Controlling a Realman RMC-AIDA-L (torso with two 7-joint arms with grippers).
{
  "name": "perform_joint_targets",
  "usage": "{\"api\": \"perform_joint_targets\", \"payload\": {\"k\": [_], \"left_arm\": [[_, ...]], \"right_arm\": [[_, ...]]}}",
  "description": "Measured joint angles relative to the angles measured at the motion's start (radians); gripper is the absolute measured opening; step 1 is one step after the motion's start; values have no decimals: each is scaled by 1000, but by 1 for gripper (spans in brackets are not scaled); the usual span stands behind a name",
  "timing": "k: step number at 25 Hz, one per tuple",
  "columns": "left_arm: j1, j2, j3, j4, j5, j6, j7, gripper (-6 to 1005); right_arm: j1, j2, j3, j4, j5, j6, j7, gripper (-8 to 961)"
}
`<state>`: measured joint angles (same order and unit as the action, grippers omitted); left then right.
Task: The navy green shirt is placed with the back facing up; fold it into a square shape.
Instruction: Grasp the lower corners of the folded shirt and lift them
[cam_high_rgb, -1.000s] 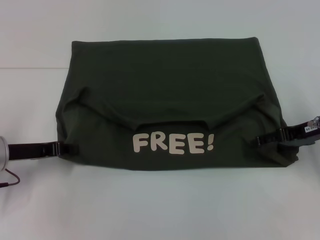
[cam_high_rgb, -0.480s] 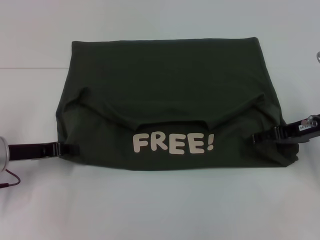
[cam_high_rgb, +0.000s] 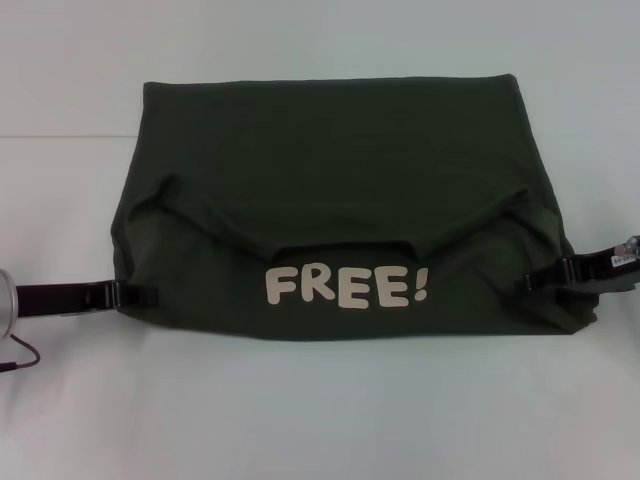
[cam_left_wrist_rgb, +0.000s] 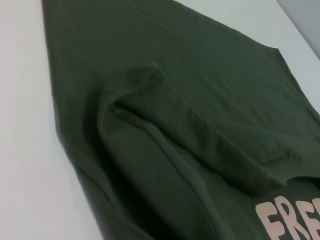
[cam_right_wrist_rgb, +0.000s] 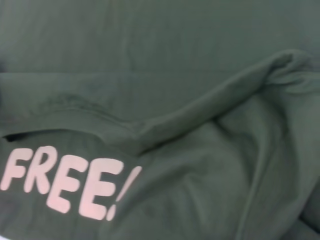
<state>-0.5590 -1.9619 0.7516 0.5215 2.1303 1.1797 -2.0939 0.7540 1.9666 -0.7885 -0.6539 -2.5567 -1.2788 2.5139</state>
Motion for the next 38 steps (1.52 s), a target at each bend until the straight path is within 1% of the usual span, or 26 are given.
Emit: {"api": "perform_joint_targets", "payload": {"k": [5, 10, 16, 24, 26, 28, 36, 38], "left_arm": [[-1, 0, 0, 0, -1, 0, 0, 54], [-1, 1, 0, 0, -1, 1, -3, 55], [-1, 2, -1, 0, -1, 1, -3, 57], [-1, 2, -2, 0, -1, 3, -3, 58], [-1, 5, -4, 0, -1, 12, -7, 59], [-1, 10, -10, 1, -1, 26, -9, 59], [-2, 50, -27, 12, 11, 139, -36, 61], [-2, 57, -28, 13, 18, 170, -42, 61]], "right_arm": [[0, -3, 0, 4, -4, 10, 1, 596], [6, -3, 0, 5, -4, 11, 1, 352], [7, -3, 0, 5, -4, 9, 1, 151], [4, -7, 0, 5, -3, 5, 1, 47], [3, -10, 0, 5, -3, 0, -1, 21], [2, -15, 1, 3, -3, -11, -6, 21], [-5, -56, 13, -4, 1, -89, -36, 21], [-8, -68, 13, -5, 2, -104, -46, 22]]}}
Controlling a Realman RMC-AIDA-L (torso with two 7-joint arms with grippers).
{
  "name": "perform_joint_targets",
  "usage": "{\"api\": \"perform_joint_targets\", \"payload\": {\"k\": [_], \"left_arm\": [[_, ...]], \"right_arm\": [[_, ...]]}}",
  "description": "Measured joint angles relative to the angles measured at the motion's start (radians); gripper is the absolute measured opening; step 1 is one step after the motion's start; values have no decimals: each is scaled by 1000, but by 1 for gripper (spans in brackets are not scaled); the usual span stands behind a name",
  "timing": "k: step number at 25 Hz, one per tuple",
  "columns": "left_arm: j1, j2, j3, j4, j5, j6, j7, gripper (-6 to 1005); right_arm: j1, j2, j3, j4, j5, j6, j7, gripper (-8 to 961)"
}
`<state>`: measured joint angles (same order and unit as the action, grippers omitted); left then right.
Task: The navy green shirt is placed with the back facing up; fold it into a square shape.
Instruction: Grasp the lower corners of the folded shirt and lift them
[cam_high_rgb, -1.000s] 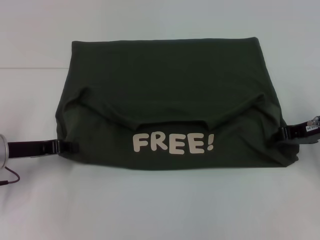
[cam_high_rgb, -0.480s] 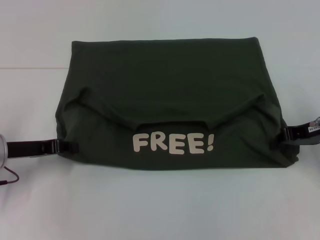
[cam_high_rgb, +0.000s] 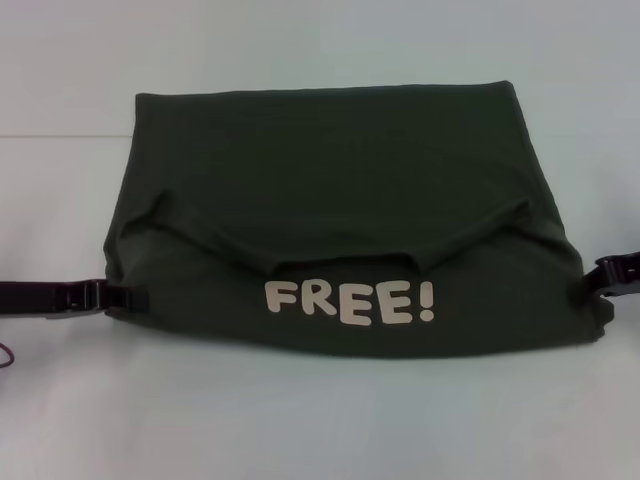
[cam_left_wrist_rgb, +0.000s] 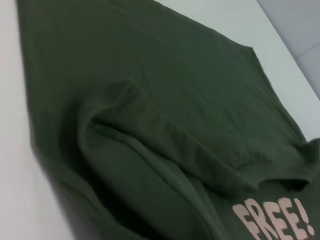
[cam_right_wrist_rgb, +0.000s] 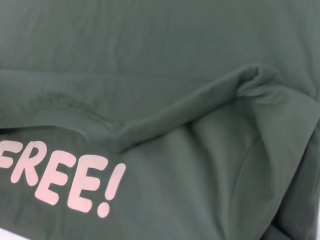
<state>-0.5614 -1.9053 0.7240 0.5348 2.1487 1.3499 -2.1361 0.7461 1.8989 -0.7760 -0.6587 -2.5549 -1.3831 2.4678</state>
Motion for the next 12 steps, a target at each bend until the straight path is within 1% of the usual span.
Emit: {"api": "perform_joint_targets", "payload": {"k": [2, 4, 12], "left_arm": [[0, 3, -1, 2, 15, 29, -8, 62], [0, 5, -1, 3, 29, 52, -16, 62], [12, 7, -7, 15, 52, 158, -36, 64]], "right_arm": [[-4, -9, 0, 0, 2, -16, -9, 22], [-8, -13, 1, -1, 2, -23, -15, 22], [-17, -15, -7, 7, -3, -86, -52, 22]]}}
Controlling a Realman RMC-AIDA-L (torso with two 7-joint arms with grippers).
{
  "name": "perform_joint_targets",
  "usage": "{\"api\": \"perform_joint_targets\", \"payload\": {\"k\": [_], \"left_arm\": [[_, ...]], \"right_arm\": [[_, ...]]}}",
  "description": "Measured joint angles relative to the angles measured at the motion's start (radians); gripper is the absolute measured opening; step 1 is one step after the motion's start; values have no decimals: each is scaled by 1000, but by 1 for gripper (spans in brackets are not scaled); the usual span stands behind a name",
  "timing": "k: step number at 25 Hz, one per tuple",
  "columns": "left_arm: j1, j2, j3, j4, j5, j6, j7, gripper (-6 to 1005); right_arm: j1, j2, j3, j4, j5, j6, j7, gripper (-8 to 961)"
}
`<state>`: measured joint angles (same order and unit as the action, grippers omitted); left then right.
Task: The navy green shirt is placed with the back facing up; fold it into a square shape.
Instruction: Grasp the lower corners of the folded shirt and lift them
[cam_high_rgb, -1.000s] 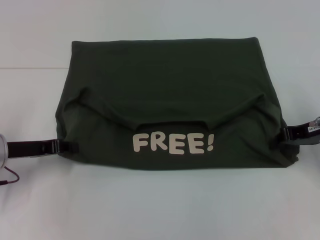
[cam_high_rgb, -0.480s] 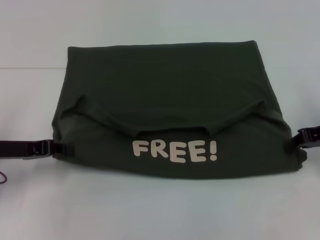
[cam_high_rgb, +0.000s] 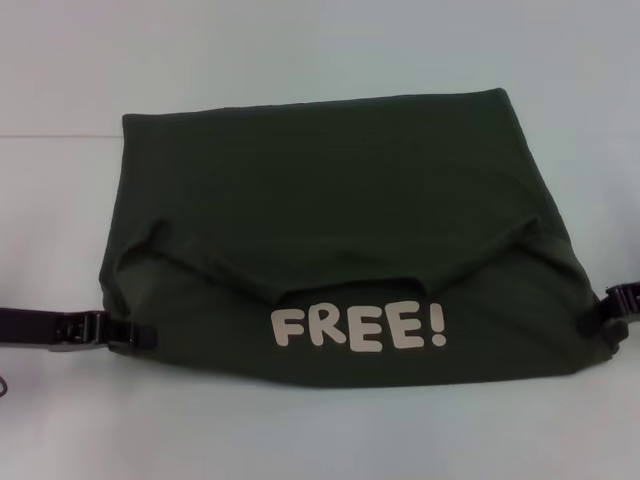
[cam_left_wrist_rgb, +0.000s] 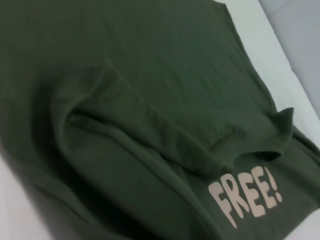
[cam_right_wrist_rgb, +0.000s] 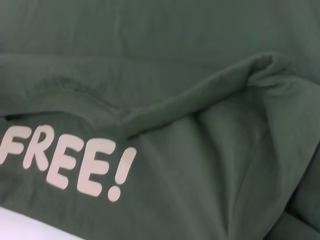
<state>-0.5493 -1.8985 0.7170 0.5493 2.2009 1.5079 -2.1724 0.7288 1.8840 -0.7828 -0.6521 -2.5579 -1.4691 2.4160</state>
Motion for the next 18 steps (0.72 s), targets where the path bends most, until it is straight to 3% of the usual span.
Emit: {"api": "perform_joint_targets", "payload": {"k": [11, 18], "left_arm": [[20, 7, -7, 16, 47, 104, -30, 66], [26, 8, -19, 24, 69, 136, -36, 68]], "right_arm": [[-46, 4, 0, -2, -2, -113, -78, 21], [-67, 0, 8, -7, 0, -113, -90, 22]]}}
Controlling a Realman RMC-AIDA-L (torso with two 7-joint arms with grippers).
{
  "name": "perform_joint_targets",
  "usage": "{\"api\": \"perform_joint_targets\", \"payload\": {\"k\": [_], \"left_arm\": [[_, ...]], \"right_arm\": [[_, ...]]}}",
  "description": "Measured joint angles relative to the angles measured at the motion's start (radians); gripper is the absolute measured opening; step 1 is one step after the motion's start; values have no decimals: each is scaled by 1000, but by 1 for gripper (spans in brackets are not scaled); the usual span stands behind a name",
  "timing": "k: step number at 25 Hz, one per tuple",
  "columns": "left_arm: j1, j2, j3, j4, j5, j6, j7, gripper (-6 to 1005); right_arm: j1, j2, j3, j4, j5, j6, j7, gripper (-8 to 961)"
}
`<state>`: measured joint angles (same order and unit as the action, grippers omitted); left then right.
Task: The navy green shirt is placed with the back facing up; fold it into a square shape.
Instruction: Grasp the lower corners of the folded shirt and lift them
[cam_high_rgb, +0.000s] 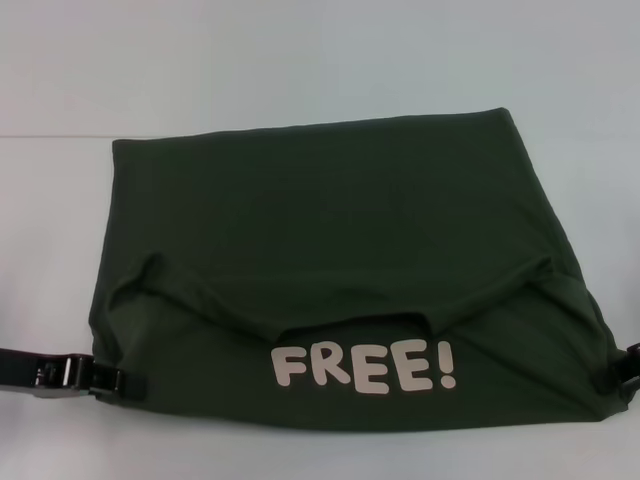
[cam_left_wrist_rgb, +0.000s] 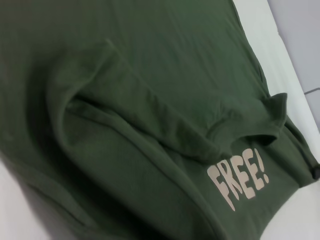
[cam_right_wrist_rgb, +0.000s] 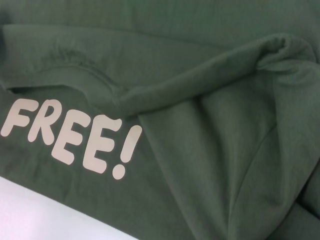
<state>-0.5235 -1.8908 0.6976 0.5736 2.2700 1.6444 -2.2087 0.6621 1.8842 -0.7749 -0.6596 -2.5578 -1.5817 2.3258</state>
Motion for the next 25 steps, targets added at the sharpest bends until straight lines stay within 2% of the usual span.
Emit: {"api": "perform_joint_targets", "payload": {"k": [6, 16, 25], "left_arm": [[2, 4, -2, 2, 12, 39, 0, 69], [-5, 21, -17, 2, 61, 115, -4, 71], [-9, 27, -18, 29, 126, 205, -9, 73]], "right_arm": [[-2, -2, 0, 0, -3, -26, -10, 22], [-4, -20, -7, -1, -5, -162, -83, 22], [-3, -11, -10, 7, -57, -243, -163, 21]]}}
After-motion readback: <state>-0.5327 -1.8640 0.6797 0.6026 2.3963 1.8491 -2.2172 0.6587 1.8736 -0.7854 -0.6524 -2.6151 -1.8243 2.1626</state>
